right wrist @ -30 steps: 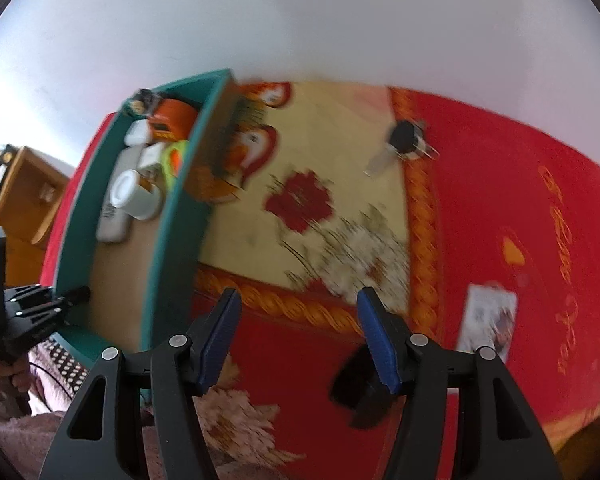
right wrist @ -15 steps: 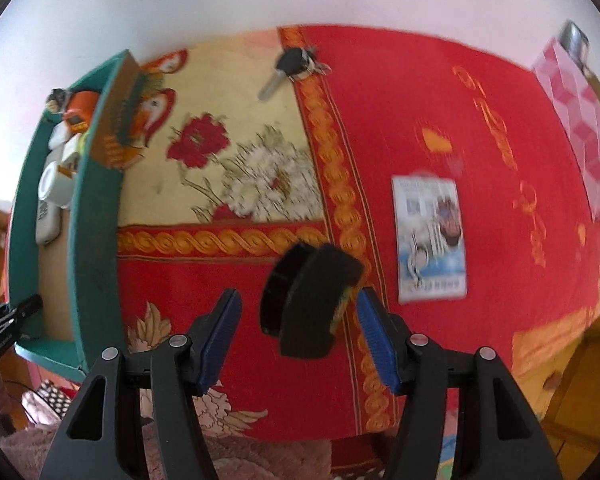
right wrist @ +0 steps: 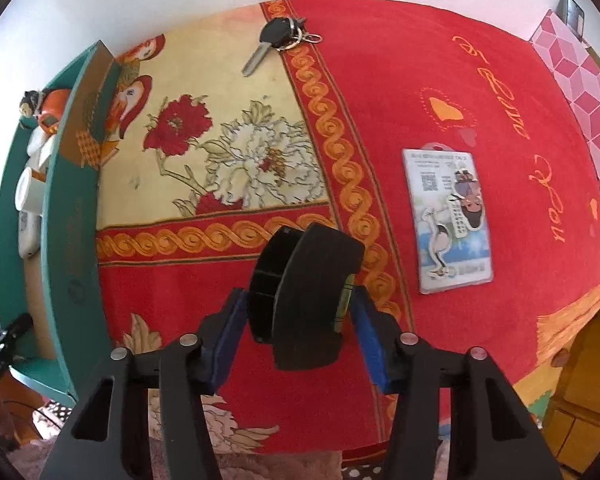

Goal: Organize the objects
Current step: 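Carry the black object into the teal box beside the remote and release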

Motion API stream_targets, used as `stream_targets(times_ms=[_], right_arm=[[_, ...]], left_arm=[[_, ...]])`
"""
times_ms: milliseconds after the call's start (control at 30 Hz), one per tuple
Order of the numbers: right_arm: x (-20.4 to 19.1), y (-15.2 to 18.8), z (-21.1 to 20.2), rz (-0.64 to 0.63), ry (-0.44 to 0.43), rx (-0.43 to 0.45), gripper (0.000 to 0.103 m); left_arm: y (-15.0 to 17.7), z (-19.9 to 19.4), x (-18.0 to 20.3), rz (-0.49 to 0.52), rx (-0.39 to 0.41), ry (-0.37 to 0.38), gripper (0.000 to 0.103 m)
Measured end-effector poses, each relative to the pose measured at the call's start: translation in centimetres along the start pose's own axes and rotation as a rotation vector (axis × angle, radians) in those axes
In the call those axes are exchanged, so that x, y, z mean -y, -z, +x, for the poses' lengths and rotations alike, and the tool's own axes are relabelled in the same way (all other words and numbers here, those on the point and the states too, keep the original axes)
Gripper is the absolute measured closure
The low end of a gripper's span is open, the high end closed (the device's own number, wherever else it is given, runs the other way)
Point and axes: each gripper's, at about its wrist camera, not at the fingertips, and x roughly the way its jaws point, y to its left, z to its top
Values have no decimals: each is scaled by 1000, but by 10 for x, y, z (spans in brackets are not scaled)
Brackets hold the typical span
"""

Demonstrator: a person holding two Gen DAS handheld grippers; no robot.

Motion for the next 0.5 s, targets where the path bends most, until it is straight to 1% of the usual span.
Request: stream_targets(times_ms=[233, 500], right_arm=[[-24, -9, -6, -76, -41, 35, 49], [-48, -17, 4, -108, -56, 10, 49]], left_arm=[[-1, 0, 1, -2, 0, 1, 88], [-2, 0, 1, -2, -2, 1, 88]])
